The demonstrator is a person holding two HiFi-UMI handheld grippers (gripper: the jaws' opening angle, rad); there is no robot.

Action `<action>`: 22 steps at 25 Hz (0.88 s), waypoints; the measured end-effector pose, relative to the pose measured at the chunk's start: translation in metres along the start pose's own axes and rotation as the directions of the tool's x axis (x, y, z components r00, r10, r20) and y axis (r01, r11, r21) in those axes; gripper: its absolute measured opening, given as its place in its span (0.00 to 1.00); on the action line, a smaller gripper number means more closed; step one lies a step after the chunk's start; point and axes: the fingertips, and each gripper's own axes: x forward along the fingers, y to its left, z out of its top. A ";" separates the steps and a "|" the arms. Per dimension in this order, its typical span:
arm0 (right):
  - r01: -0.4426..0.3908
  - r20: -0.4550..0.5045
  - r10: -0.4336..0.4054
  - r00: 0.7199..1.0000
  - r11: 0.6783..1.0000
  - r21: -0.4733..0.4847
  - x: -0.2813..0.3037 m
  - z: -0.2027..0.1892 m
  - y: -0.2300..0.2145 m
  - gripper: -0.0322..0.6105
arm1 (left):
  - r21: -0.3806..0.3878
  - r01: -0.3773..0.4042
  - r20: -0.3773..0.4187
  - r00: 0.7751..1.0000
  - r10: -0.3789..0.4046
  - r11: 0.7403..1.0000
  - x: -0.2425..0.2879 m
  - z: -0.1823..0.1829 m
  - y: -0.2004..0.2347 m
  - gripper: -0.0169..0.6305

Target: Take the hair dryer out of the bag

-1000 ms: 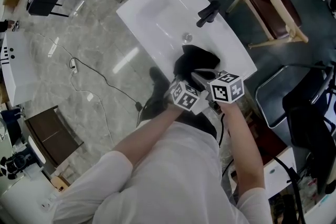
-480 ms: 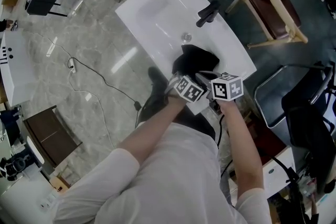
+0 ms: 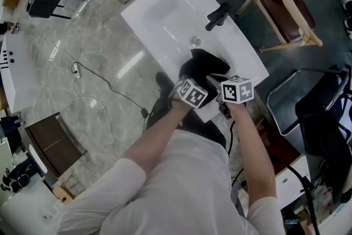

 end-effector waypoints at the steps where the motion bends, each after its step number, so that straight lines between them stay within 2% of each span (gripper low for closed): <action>1: -0.001 0.004 0.001 1.000 1.000 0.000 0.000 0.001 0.000 0.07 | 0.002 0.004 0.023 1.000 -0.004 1.000 -0.005 0.002 0.002 0.36; 5: -0.001 0.026 0.001 1.000 1.000 0.010 0.000 0.005 -0.005 0.07 | 0.008 0.021 0.083 0.996 -0.022 1.000 -0.020 0.004 0.010 0.34; 13: 0.012 0.040 -0.012 0.999 1.000 0.010 0.000 0.002 -0.003 0.07 | 0.062 0.038 0.119 0.992 -0.045 0.997 -0.043 -0.002 0.010 0.30; 22: 0.031 0.057 -0.031 0.998 1.000 -0.004 0.000 0.001 -0.003 0.07 | 0.073 0.022 0.173 0.984 -0.034 0.997 -0.067 -0.003 0.008 0.28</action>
